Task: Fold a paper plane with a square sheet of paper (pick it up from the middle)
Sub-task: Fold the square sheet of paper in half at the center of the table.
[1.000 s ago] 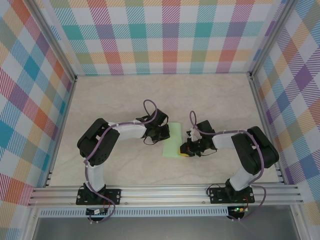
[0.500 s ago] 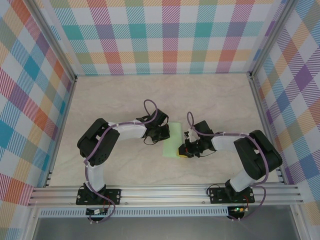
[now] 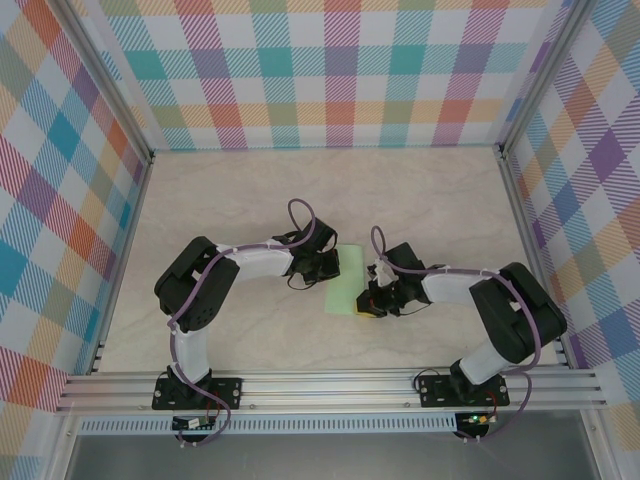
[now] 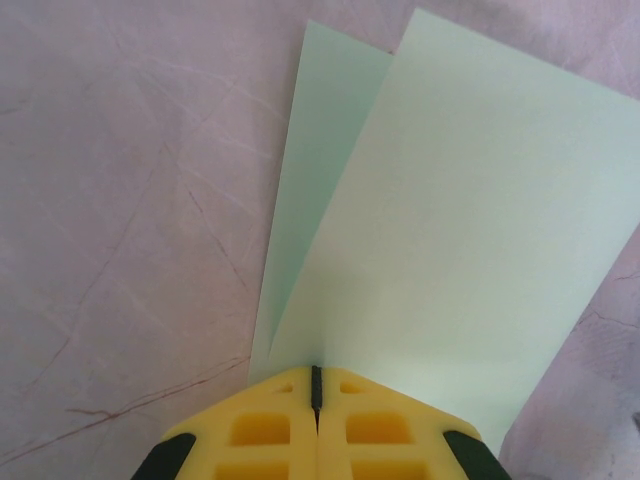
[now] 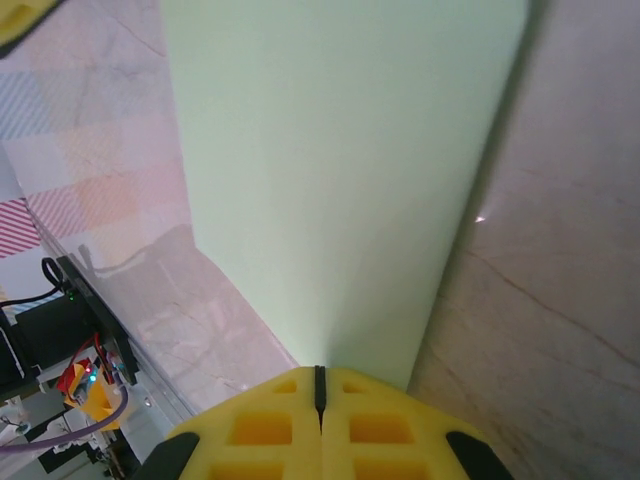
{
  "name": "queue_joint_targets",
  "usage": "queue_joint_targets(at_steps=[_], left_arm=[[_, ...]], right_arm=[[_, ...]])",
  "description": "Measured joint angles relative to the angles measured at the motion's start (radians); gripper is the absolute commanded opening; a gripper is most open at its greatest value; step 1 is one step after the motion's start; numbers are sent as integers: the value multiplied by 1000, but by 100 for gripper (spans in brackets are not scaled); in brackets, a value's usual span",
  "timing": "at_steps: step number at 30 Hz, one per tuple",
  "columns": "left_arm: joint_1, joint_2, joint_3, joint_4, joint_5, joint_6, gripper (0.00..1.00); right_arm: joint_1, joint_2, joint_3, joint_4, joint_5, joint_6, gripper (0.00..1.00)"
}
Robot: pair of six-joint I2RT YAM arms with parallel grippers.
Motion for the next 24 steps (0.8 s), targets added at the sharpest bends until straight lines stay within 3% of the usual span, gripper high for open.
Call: queue_joint_targets(at_steps=[14, 18, 24], left_arm=[[-1, 0, 1, 0, 0, 3, 0], [-1, 0, 1, -1, 0, 3, 0], [-1, 0, 2, -8, 0, 3, 0]], right_arm=[[0, 15, -26, 24, 13, -4, 0], [-6, -18, 26, -51, 56, -12, 0], [-77, 31, 149, -12, 44, -14, 0]])
